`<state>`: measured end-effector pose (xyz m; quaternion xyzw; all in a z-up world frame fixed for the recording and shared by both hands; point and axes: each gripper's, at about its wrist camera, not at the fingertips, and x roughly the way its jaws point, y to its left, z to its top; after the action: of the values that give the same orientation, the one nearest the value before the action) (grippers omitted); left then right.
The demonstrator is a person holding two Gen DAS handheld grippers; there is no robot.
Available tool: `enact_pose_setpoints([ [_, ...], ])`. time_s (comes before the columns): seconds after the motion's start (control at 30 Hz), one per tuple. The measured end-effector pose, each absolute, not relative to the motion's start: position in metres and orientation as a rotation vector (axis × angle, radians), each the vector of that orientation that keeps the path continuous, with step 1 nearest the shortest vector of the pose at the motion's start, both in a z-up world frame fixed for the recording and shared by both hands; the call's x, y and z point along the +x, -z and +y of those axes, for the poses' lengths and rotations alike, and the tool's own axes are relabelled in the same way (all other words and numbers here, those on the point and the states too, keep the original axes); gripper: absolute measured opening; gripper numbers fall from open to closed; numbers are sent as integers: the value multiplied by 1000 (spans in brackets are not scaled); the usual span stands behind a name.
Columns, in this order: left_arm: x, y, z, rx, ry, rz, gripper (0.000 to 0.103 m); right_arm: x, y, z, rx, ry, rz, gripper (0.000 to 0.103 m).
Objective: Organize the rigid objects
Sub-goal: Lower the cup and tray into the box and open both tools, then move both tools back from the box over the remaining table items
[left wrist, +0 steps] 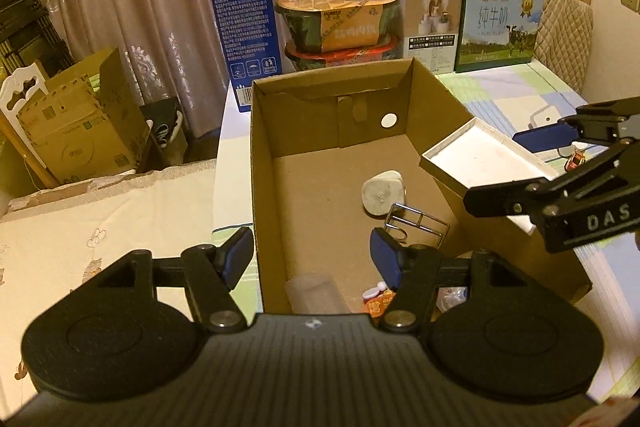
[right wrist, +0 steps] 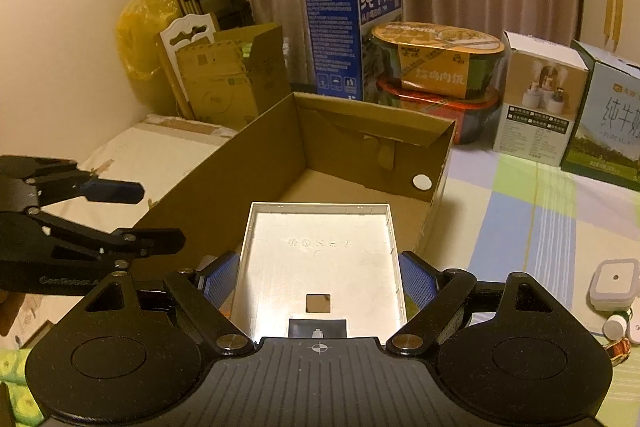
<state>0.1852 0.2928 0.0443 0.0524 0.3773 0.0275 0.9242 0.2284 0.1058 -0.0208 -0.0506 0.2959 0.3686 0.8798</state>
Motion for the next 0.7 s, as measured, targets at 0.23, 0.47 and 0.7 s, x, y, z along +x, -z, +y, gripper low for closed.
enact_pose_setpoints([
  [0.23,178,-47,292,102,-63,771,60,233,23,105,-65,-802,626,84],
  [0.47,169,-53,285,80,-82,761,61,226,7,81,12,-778,576,91],
  [0.7,152,-74,257,65,-73,722,67,197,-10,34,2,-730,522,91],
])
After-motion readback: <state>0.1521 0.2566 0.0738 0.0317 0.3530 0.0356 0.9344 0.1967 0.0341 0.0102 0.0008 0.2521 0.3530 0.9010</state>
